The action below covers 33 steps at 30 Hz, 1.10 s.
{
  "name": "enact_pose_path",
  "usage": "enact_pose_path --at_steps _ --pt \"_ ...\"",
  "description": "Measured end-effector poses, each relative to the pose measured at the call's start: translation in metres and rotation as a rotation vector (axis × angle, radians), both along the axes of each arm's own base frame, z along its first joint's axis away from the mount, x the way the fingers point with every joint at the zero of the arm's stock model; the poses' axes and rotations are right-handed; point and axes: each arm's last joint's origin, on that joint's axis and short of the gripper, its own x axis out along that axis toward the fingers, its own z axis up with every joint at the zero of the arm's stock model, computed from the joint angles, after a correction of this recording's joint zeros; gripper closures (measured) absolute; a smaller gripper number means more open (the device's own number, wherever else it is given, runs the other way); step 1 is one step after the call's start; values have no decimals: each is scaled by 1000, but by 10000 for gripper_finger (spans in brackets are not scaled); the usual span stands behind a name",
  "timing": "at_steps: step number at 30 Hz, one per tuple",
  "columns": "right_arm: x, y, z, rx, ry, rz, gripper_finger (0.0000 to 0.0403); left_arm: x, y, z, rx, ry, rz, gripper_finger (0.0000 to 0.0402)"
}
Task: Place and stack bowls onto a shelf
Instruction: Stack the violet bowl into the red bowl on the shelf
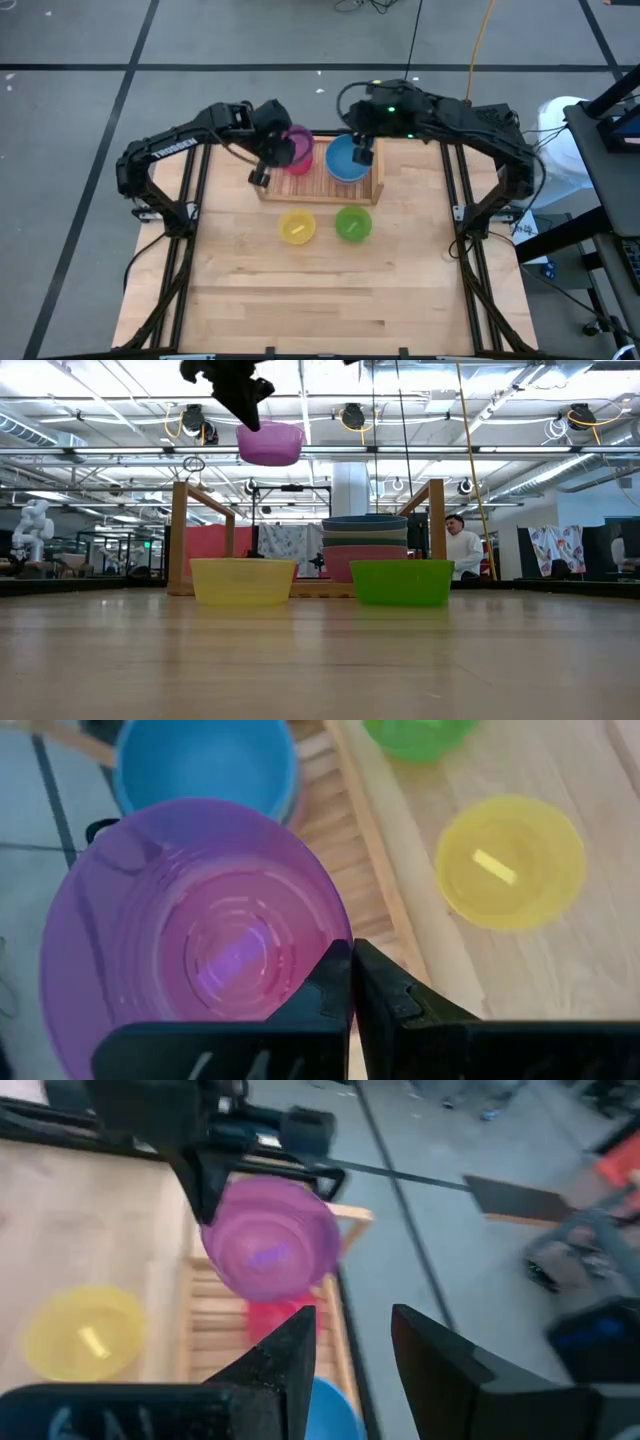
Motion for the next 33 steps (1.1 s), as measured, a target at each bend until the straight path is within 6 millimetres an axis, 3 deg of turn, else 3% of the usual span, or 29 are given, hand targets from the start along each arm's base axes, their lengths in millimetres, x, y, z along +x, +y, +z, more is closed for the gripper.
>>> enact_pose_path --at_steps 5,15,33 --pt "-26 4 19 -49 -43 -62 275 1 20 -11 -74 -70 94 400" --pt "-54 6 31 -75 -37 -68 275 6 44 -60 -156 -121 298 400" --pt "-64 -8 23 -107 83 -86 275 11 58 -116 -264 -278 545 400"
